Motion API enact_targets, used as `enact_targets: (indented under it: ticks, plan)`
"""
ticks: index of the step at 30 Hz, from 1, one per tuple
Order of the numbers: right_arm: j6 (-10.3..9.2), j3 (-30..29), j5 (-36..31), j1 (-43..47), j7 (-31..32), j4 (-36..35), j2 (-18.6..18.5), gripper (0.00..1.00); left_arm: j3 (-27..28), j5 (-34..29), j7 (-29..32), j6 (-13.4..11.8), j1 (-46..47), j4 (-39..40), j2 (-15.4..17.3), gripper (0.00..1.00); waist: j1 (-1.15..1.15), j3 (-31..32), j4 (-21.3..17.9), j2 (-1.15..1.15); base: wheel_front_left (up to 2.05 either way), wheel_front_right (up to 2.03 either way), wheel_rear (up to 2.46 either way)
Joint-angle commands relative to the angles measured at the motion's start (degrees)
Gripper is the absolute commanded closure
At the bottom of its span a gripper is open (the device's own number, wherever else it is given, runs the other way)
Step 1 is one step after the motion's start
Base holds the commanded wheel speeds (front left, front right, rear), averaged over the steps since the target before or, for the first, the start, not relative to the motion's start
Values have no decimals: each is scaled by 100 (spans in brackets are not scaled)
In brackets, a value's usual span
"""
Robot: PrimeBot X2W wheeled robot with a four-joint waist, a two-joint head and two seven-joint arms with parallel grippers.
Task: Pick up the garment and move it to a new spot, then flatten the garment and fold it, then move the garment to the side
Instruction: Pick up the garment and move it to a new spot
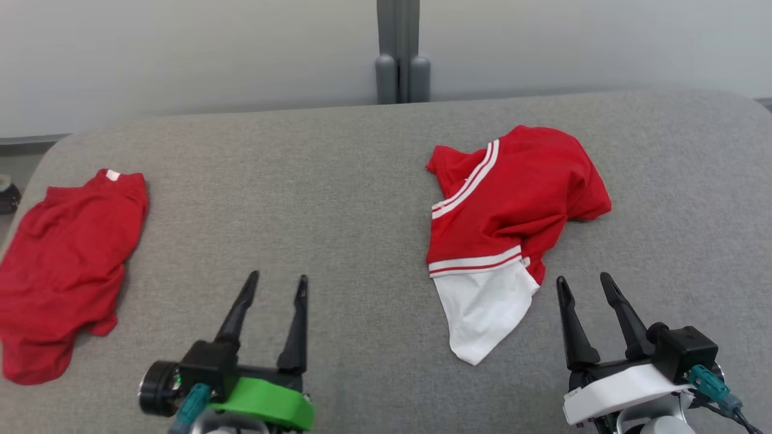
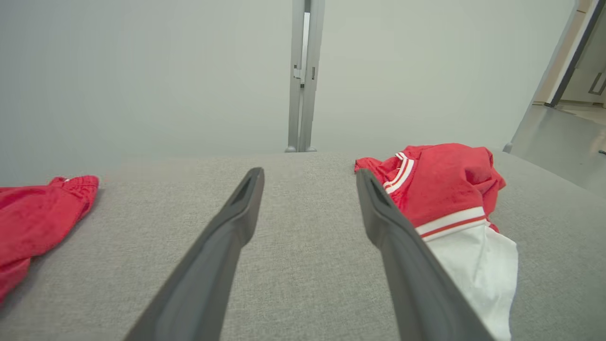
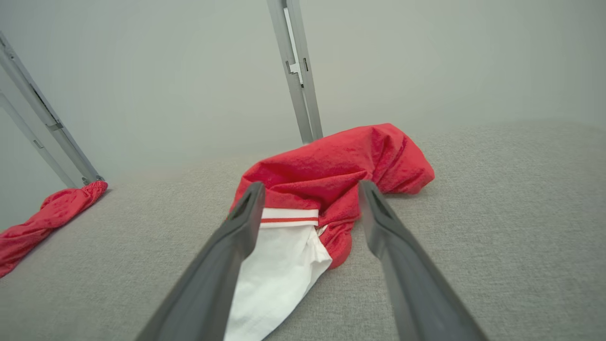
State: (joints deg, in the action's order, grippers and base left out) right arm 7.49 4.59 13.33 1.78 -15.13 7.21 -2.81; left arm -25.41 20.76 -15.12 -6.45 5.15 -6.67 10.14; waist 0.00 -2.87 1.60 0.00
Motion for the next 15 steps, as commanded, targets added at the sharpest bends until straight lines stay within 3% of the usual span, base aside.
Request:
enact_targets:
  ticks: [1,7,15]
  plan:
    - [1,7,-6,61,-1,9,-13,0,241,-144,-3,58,-233,72,-35,0,0,425,427,0,0,0,0]
    - [1,13,-4,192,-1,16,-13,0,1303,-667,-3,419,-978,402,-393,0,0,610,496,0,0,0,0]
    - [1,45,-79,470,-1,-67,-14,0,1772,-1274,-3,795,-1350,544,-654,0,0,773,420,0,0,0,0]
